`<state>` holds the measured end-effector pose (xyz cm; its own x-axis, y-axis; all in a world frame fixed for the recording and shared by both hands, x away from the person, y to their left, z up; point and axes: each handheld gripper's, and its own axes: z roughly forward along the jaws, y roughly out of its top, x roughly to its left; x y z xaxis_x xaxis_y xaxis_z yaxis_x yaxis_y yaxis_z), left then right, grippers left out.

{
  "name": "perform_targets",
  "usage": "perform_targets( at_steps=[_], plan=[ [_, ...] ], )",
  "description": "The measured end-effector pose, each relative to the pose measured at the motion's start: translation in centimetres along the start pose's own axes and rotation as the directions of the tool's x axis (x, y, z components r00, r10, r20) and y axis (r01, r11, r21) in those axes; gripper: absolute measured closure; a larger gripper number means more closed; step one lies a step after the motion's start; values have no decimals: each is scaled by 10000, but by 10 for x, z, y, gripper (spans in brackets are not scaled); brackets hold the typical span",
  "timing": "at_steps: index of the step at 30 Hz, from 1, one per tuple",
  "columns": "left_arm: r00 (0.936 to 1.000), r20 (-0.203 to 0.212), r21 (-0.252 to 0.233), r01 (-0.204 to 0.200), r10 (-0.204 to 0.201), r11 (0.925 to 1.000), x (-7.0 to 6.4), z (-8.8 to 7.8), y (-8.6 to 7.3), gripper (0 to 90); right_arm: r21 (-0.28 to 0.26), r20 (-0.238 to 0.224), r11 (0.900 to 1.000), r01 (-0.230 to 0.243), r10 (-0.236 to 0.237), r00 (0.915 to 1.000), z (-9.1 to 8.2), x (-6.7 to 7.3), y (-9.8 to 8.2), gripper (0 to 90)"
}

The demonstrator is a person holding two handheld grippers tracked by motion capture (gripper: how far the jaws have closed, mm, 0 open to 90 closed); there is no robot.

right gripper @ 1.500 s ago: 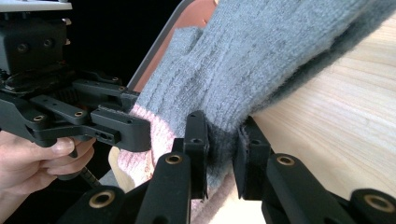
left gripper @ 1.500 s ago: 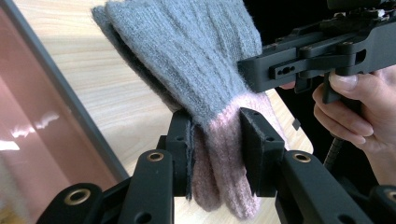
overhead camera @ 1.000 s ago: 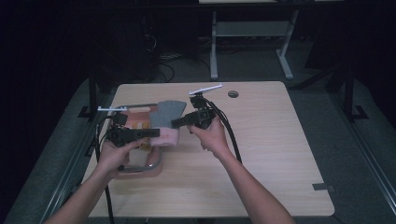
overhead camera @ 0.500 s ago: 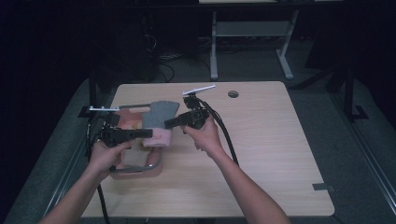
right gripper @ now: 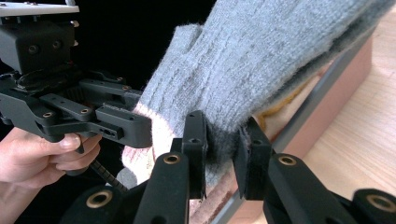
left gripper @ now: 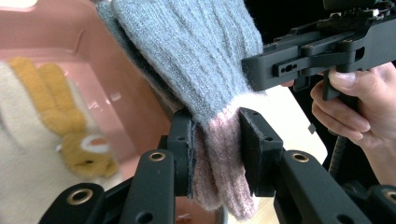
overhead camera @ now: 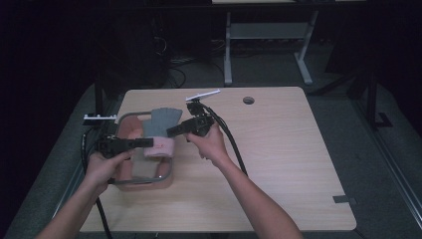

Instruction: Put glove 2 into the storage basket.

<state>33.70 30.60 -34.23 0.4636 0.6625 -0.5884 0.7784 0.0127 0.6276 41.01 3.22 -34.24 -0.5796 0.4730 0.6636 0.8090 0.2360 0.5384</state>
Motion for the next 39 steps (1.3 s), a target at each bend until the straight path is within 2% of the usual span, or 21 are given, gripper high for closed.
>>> perform_targets(
  at_steps=[9, 16, 22, 28, 39],
  plan=[
    [9995, -280, -141, 123, -127, 9998, 10, -15, -4, 676, 223, -33, 9995, 228, -227, 9997, 20, 9, 6, 761],
    [9983, -526, -129, 235, -242, 9996, 19, -23, -9, 676, 400, -156, 9991, 158, -152, 9998, 34, 10, 8, 761],
    [9970, -711, -73, 315, -320, 9995, 26, -24, -13, 676, 595, -122, 9982, 125, -118, 9999, 45, 9, 10, 762],
    [9956, -755, -103, 557, -563, 9984, 33, -22, -16, 676, 745, -60, 9972, 80, -76, 10000, 54, 5, 10, 760],
    [9941, -732, -129, 788, -795, 9968, 43, -20, -24, 678, 999, 97, 9950, 51, -61, 9999, 61, 2, 9, 757]
  ],
)
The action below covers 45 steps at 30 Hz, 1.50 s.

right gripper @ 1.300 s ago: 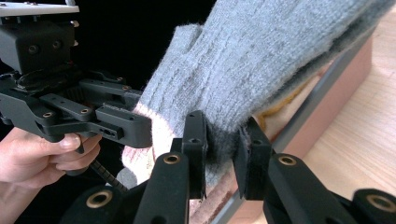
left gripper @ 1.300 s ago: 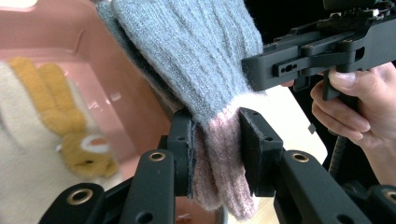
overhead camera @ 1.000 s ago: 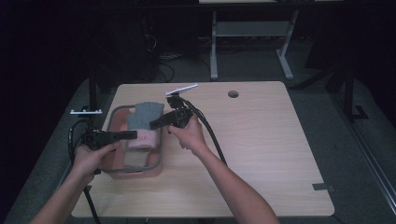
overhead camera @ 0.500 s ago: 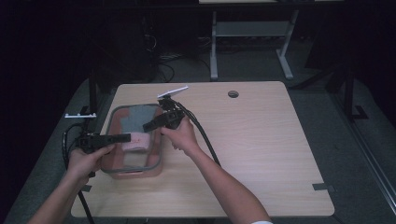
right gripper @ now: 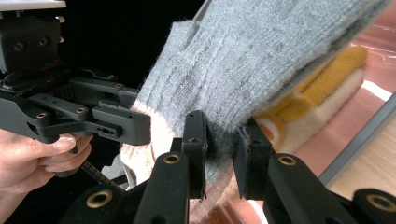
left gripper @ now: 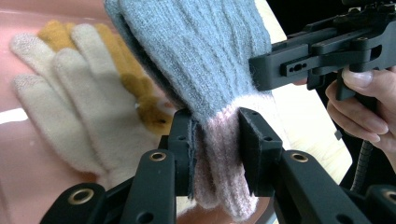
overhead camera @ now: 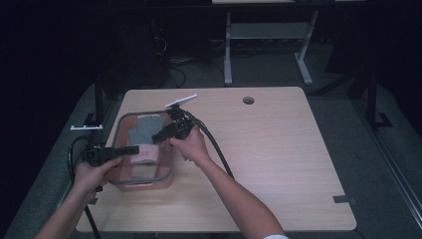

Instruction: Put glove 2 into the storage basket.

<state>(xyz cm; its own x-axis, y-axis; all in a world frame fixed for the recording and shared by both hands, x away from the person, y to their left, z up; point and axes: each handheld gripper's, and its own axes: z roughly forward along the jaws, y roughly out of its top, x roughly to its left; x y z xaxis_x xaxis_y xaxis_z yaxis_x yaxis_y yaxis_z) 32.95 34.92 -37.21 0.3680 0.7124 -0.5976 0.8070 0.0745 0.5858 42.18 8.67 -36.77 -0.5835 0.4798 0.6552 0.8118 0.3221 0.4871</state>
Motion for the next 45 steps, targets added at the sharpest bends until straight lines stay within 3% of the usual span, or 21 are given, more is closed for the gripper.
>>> perform_targets(
  at_steps=[9, 14, 16, 18, 21, 24, 31, 33, 36, 39, 43, 45],
  plan=[
    [9999, -16, -186, 145, -146, 9997, 6, 1, -4, 678, 4, 204, 10000, 11, -11, 9998, 1, -1, 0, 748],
    [9990, -201, -235, 385, -389, 9990, 11, 3, -5, 678, -83, 556, 9998, 193, -188, 9983, -3, -1, -2, 754],
    [9979, -492, -127, 422, -428, 9990, 13, 4, -6, 682, -165, 541, 9997, 171, -161, 9984, -6, -3, -3, 754],
    [9947, -980, 132, 328, -313, 9994, 13, 11, -8, 682, -226, 549, 9996, 177, -165, 9984, -9, -5, -5, 751],
    [9919, -1227, 158, 338, -316, 9993, 13, 14, -8, 681, -197, 542, 9997, 168, -157, 9984, -12, -5, -6, 749],
    [9855, -1698, 434, -1, 75, 9991, 9, 16, -7, 659, -278, 502, 9993, 256, -242, 9984, -17, -4, -7, 744],
    [9745, -2194, 696, -316, 462, 9971, 6, 16, -5, 563, -408, 571, 9987, 302, -279, 9980, -26, -5, -9, 734],
    [9720, -2320, 532, -258, 375, 9982, 3, 14, -4, 515, -458, 563, 9986, 258, -232, 9981, -29, -6, -10, 730],
    [9628, -2639, 459, -484, 589, 9978, -2, 13, -1, 502, -478, 562, 9987, 187, -160, 9983, -33, -9, -12, 722],
    [9592, -2742, 425, -602, 695, 9973, -4, 10, 3, 495, -469, 566, 9988, 136, -109, 9983, -37, -11, -14, 717],
    [9580, -2770, 322, -683, 746, 9971, -8, 8, 6, 496, -584, 625, 9982, 142, -105, 9980, -43, -14, -17, 708],
    [9650, -2556, 32, -598, 587, 9982, -11, 7, 8, 502, -666, 657, 9977, 139, -95, 9978, -48, -15, -18, 700]
  ],
)
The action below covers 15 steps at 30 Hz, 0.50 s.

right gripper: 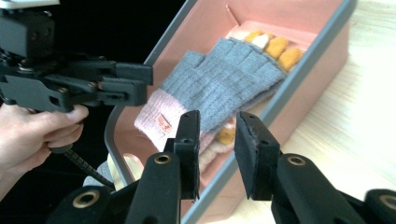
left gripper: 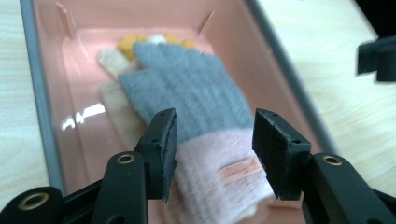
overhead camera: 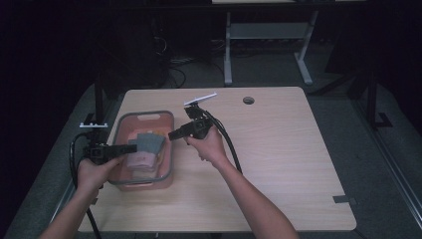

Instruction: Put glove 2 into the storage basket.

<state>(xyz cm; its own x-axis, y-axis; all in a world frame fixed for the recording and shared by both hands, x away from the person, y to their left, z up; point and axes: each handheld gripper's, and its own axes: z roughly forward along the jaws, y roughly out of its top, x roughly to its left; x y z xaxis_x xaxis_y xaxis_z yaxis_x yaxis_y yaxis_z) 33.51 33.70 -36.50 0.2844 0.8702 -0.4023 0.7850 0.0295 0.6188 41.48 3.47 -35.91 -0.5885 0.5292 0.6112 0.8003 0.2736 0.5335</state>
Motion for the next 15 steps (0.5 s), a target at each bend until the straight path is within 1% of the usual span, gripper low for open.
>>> perform_targets(
  at_steps=[1, 2, 3, 4, 6, 7, 8, 12, 15],
  plan=[
    [9999, 40, -34, -160, 160, 9999, -4, 0, 2, 504, -33, 14, 10000, -21, 21, 10000, -4, -3, -1, 693],
    [9999, 40, -34, -160, 160, 9999, -4, 0, 2, 504, -33, 14, 10000, -21, 21, 10000, -4, -3, -1, 693],
    [9994, 260, -90, -216, 219, 9997, -8, 0, 5, 504, -63, 31, 9999, -89, 89, 10000, -8, -5, -3, 684],
    [9994, 260, -90, -216, 219, 9997, -8, 0, 5, 504, -115, 20, 9999, -87, 87, 10000, -11, -6, -4, 676],
    [9988, 399, -246, -271, 281, 9993, -14, 0, 7, 504, -173, -3, 9998, -119, 119, 9999, -13, -7, -5, 668],
    [9977, 560, -335, -374, 392, 9987, -20, 0, 9, 502, -206, 14, 9997, -140, 140, 9999, -19, -9, -7, 654],
    [9977, 560, -335, -374, 392, 9987, -20, 0, 9, 496, -206, 14, 9997, -140, 140, 9999, -19, -9, -7, 654],
    [9944, 797, -425, -666, 699, 9969, -32, 0, 13, 479, -321, 136, 9993, -168, 172, 9998, -32, -14, -11, 627],
    [9922, 979, -480, -723, 767, 9962, -40, 2, 15, 463, -508, 203, 9983, -274, 285, 9994, -42, -19, -14, 604]
  ],
)
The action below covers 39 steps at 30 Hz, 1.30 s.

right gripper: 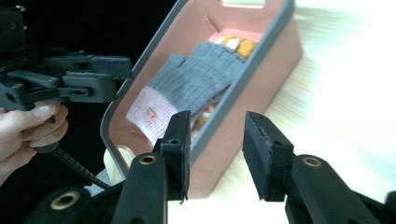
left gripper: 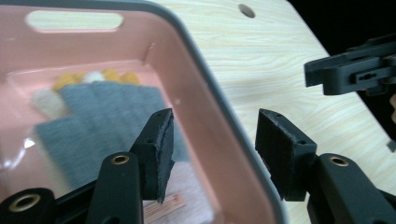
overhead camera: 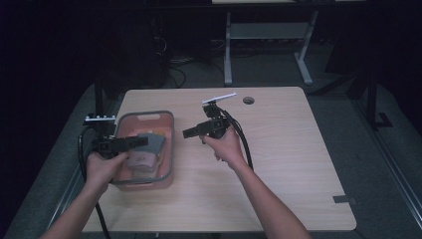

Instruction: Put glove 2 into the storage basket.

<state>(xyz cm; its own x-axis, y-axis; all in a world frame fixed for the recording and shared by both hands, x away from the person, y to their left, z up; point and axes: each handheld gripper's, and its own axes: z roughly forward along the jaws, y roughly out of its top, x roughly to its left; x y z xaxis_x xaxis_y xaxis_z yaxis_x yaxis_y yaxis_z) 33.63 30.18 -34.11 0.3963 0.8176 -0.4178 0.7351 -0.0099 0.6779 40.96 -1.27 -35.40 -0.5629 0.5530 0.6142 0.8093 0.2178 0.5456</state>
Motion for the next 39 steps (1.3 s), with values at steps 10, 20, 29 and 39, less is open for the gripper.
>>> perform_targets(
  at_steps=[10, 20, 29, 39],
  plan=[
    [9990, 376, 36, -254, 253, 9997, -16, 8, 4, 436, -449, 118, 9985, -301, 307, 9995, -23, -14, -5, 579],
    [9956, 813, 201, -479, 462, 9986, -29, 20, 6, 394, -621, 305, 9971, -445, 465, 9985, -40, -27, -14, 540],
    [9898, 1251, 350, -727, 678, 9967, -46, 34, 8, 355, -624, 429, 9958, -672, 700, 9966, -50, -38, -23, 515],
    [9820, 1592, 521, -1110, 1015, 9924, -63, 50, 8, 324, -707, 357, 9929, -961, 988, 9945, -59, -52, -35, 492]
  ],
)
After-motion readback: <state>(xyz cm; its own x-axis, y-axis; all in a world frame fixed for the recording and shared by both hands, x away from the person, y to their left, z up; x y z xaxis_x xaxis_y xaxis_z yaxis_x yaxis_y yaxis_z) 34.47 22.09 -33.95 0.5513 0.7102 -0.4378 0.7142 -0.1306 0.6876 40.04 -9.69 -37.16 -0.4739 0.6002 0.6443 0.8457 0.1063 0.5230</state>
